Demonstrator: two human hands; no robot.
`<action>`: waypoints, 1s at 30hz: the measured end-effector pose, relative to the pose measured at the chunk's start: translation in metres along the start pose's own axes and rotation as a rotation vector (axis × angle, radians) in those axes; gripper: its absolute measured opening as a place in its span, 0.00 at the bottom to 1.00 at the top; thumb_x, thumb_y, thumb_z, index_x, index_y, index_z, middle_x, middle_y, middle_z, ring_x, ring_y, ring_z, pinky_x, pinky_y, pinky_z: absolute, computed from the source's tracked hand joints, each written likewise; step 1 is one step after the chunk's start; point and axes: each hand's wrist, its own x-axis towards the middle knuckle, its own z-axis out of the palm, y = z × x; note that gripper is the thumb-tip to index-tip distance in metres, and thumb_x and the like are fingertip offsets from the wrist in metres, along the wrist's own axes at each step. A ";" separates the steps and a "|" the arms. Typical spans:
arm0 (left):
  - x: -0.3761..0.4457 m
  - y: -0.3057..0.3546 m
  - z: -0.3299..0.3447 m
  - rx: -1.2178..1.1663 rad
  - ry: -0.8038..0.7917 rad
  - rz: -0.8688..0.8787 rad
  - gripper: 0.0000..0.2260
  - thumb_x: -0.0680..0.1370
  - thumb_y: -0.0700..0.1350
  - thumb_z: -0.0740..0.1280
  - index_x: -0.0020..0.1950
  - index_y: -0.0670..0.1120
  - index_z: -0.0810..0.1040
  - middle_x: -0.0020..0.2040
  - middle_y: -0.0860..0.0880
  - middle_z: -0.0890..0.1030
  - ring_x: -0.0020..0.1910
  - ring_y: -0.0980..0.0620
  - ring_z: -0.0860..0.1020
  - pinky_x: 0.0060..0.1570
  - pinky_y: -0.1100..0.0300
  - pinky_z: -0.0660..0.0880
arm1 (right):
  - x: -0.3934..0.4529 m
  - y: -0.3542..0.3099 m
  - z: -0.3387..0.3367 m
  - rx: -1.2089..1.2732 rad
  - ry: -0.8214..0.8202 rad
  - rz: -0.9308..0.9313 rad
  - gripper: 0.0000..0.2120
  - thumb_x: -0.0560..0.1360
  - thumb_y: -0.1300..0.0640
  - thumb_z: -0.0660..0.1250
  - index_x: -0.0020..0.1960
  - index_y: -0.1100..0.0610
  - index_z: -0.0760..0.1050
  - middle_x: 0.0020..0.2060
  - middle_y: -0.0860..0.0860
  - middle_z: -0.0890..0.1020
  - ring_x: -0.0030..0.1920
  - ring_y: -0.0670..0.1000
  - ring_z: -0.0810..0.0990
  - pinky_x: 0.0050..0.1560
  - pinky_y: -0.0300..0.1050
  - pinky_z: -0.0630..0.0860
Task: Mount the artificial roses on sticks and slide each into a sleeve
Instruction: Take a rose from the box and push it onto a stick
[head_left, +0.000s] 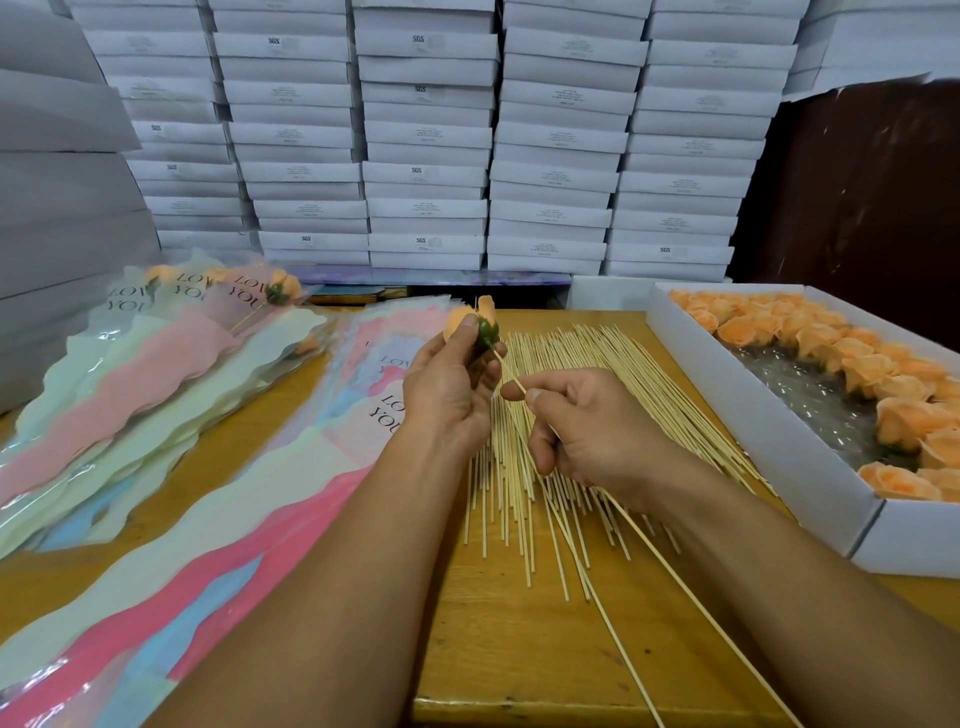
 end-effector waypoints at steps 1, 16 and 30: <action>0.000 0.000 0.000 0.008 -0.004 -0.006 0.19 0.80 0.41 0.69 0.68 0.34 0.73 0.46 0.40 0.80 0.33 0.53 0.79 0.31 0.66 0.75 | 0.000 0.000 0.000 0.000 0.003 0.000 0.14 0.84 0.60 0.57 0.53 0.47 0.79 0.23 0.52 0.78 0.22 0.46 0.69 0.24 0.38 0.67; -0.003 -0.006 -0.001 0.205 -0.020 -0.185 0.06 0.76 0.43 0.73 0.43 0.41 0.82 0.33 0.48 0.80 0.24 0.55 0.72 0.24 0.64 0.73 | 0.001 0.002 0.000 -0.023 0.052 0.010 0.10 0.83 0.56 0.60 0.53 0.51 0.81 0.23 0.51 0.78 0.24 0.47 0.71 0.26 0.37 0.67; -0.003 -0.011 0.002 0.346 -0.002 0.001 0.09 0.80 0.39 0.67 0.40 0.41 0.79 0.33 0.47 0.77 0.24 0.55 0.67 0.23 0.63 0.67 | 0.003 0.006 0.002 -0.086 0.058 0.042 0.13 0.85 0.59 0.57 0.52 0.54 0.81 0.20 0.49 0.74 0.23 0.45 0.69 0.30 0.42 0.66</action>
